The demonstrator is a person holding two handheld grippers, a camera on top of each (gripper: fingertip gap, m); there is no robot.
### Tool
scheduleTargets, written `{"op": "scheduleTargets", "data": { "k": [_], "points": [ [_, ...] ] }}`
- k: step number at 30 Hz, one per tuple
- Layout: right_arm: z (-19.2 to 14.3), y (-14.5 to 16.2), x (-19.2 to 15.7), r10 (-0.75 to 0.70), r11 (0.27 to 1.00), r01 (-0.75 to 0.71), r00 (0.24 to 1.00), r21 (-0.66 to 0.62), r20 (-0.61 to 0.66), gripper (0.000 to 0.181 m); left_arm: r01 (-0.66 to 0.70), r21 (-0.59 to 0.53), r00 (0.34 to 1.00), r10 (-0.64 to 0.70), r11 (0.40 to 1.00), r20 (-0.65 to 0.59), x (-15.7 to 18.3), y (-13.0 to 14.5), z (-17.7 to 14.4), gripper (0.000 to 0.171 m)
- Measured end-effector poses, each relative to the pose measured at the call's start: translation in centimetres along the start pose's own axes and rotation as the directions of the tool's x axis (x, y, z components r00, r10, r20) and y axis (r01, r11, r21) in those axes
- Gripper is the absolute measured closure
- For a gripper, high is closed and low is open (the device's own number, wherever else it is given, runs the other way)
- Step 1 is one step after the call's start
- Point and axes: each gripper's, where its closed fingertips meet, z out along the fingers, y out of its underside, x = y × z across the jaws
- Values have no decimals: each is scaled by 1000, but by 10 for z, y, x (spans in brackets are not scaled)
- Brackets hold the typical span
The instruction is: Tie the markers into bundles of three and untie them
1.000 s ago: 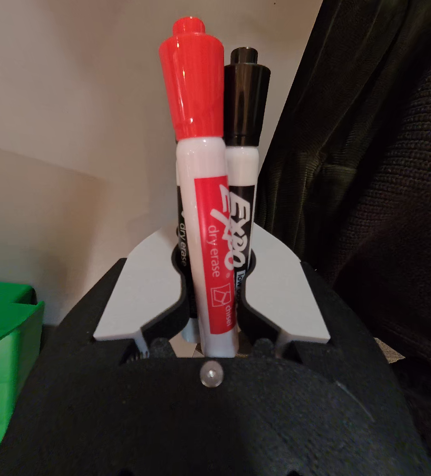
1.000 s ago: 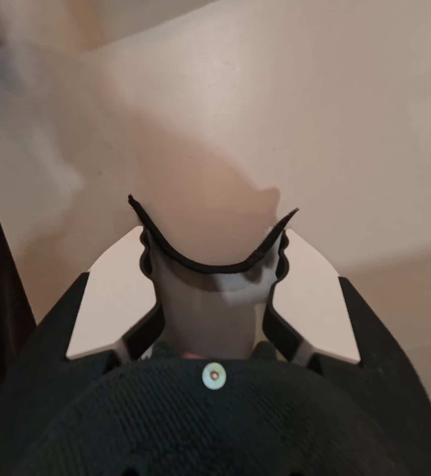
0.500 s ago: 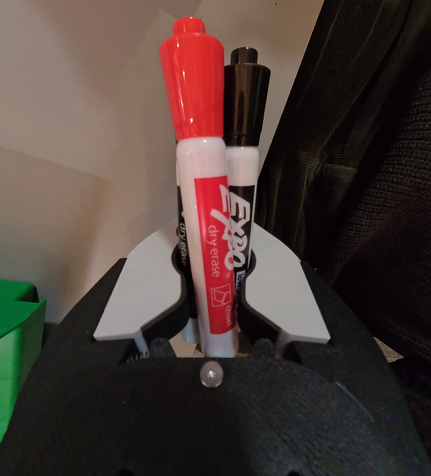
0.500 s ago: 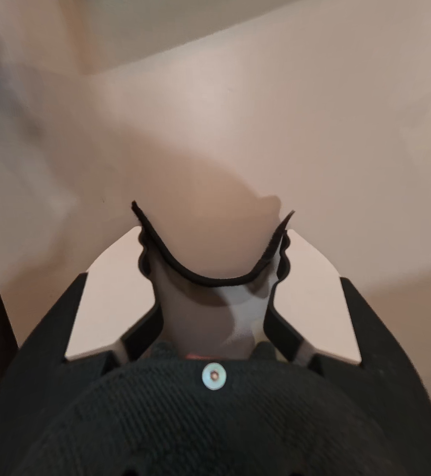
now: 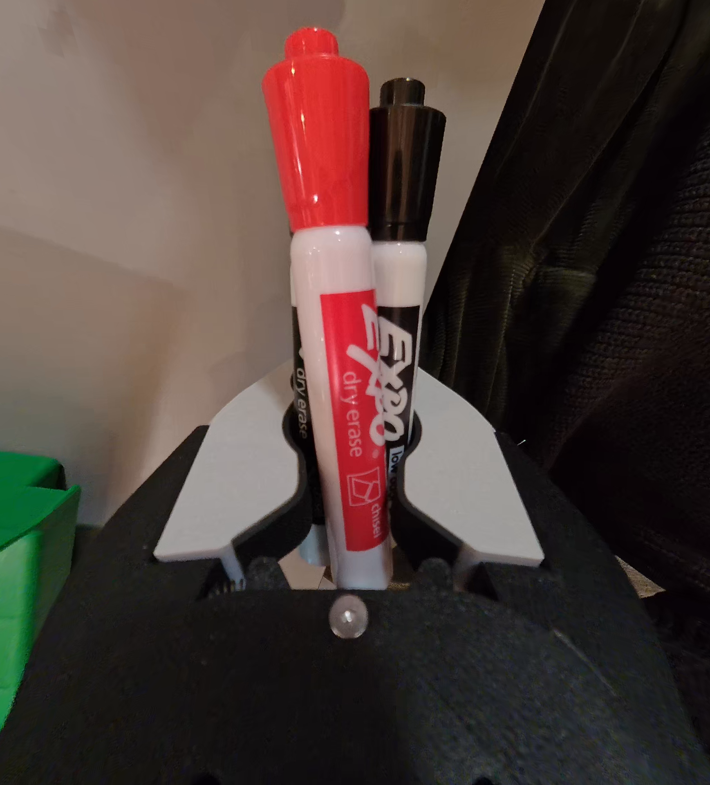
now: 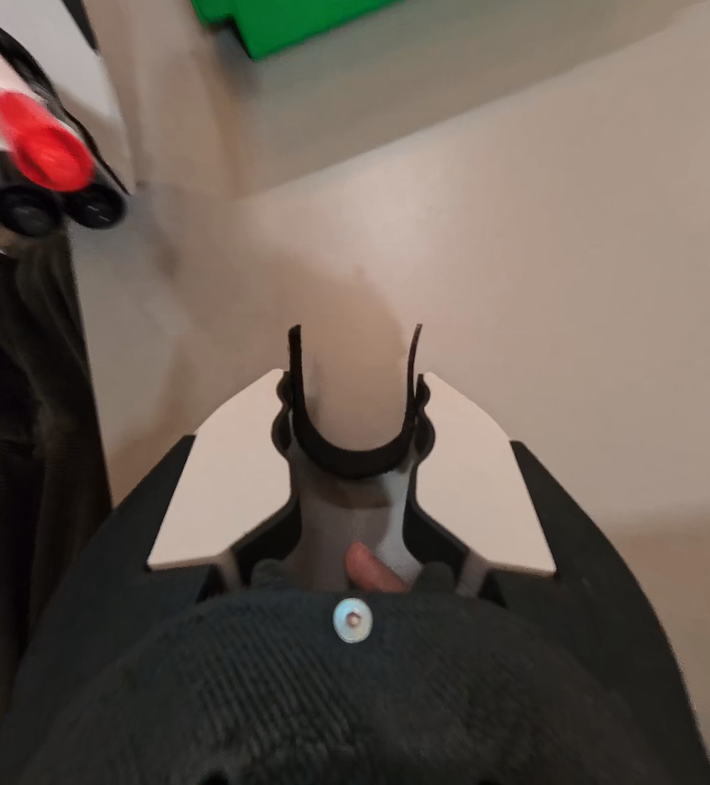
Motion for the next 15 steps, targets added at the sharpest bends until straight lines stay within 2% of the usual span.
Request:
{"op": "scheduleTargets", "data": {
  "k": [5,9,12,15],
  "points": [
    [-10,-28,-26,16,987,-37,991,154,136,127,8,4,1000,-8,1000,-3,-3,1,-1,128],
    [-12,-42,-38,12,978,-45,987,203,162,133,13,4,1000,-13,1000,-3,-6,2,0,128],
    [-5,-36,-46,1,988,-27,985,152,171,130,20,-1,1000,-20,1000,-6,-8,4,1,128],
    [5,-11,-40,-40,999,42,995,-16,95,123,26,-4,1000,-26,1000,-9,-9,5,2,128]
  ]
}}
